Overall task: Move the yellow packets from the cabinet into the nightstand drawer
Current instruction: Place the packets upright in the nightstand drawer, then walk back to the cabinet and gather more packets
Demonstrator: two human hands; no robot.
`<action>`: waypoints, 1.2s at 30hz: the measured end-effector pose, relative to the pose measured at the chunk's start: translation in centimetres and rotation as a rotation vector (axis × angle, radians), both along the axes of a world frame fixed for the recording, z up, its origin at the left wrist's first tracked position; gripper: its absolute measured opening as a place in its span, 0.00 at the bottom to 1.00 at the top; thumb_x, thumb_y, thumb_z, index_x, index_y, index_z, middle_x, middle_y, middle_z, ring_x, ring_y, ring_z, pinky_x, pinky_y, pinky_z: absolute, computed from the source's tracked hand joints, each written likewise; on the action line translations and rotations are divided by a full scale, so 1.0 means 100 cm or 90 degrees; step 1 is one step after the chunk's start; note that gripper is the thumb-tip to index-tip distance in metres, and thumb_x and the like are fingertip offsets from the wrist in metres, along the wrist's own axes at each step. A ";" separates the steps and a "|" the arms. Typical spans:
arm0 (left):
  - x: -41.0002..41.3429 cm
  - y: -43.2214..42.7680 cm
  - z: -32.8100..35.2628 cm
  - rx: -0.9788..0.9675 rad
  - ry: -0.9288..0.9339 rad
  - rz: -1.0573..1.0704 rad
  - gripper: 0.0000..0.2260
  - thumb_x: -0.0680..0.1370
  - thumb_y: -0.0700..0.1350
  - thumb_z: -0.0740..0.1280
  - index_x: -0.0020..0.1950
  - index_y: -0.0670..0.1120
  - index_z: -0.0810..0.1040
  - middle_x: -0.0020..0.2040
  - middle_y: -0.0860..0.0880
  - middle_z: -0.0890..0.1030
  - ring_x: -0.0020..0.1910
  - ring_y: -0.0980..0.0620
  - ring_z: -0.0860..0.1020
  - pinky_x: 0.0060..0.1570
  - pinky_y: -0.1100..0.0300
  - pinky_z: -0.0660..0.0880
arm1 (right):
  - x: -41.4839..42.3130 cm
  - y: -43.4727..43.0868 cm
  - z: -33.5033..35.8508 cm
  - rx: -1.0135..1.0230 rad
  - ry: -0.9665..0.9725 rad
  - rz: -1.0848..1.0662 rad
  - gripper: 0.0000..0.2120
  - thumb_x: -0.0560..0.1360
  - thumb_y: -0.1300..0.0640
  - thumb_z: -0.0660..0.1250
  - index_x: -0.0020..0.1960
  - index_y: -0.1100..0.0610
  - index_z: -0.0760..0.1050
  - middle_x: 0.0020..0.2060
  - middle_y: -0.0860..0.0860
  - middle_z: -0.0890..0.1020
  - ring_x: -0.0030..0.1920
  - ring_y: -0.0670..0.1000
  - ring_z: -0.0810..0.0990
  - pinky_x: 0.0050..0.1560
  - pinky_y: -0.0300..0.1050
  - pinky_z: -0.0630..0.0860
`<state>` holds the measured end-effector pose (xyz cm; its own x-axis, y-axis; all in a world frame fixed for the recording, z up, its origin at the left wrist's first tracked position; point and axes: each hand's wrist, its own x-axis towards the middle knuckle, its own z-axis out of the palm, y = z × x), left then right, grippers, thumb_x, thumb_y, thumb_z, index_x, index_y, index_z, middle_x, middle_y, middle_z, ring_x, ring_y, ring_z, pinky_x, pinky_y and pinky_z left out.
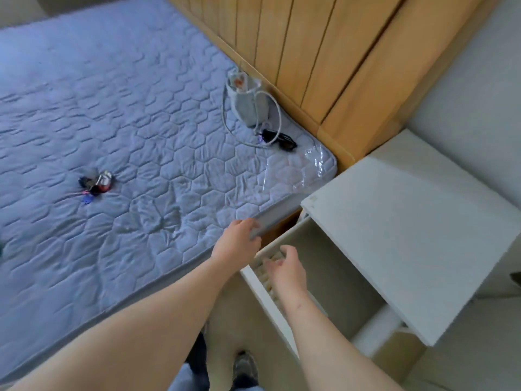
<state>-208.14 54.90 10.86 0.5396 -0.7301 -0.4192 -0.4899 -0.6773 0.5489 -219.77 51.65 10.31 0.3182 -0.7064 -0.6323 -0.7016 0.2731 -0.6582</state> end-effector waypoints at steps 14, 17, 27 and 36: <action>0.155 0.298 0.119 -0.164 -0.081 0.542 0.15 0.77 0.43 0.65 0.63 0.44 0.75 0.59 0.46 0.78 0.57 0.48 0.77 0.54 0.60 0.70 | 0.219 0.212 0.122 -0.110 -0.164 0.450 0.19 0.77 0.53 0.63 0.67 0.55 0.66 0.51 0.53 0.76 0.49 0.52 0.74 0.48 0.44 0.69; 0.175 0.400 0.131 -0.172 -0.111 0.641 0.14 0.77 0.44 0.65 0.62 0.44 0.76 0.58 0.46 0.79 0.56 0.48 0.77 0.53 0.61 0.69 | 0.262 0.306 0.142 -0.099 -0.211 0.551 0.20 0.76 0.54 0.64 0.66 0.56 0.66 0.49 0.52 0.75 0.48 0.52 0.74 0.49 0.45 0.70; 0.166 0.747 0.160 -0.134 -0.190 0.980 0.12 0.78 0.45 0.63 0.61 0.46 0.75 0.57 0.47 0.78 0.53 0.48 0.76 0.51 0.60 0.71 | 0.320 0.638 0.168 -0.025 -0.283 0.831 0.19 0.77 0.55 0.63 0.67 0.56 0.66 0.44 0.49 0.75 0.41 0.48 0.74 0.46 0.45 0.72; 0.107 0.933 0.161 -0.096 -0.225 1.271 0.10 0.77 0.45 0.64 0.57 0.49 0.78 0.48 0.52 0.78 0.51 0.49 0.76 0.48 0.62 0.71 | 0.323 0.838 0.155 0.011 -0.268 1.082 0.19 0.77 0.55 0.62 0.67 0.56 0.67 0.51 0.50 0.76 0.48 0.50 0.76 0.47 0.43 0.72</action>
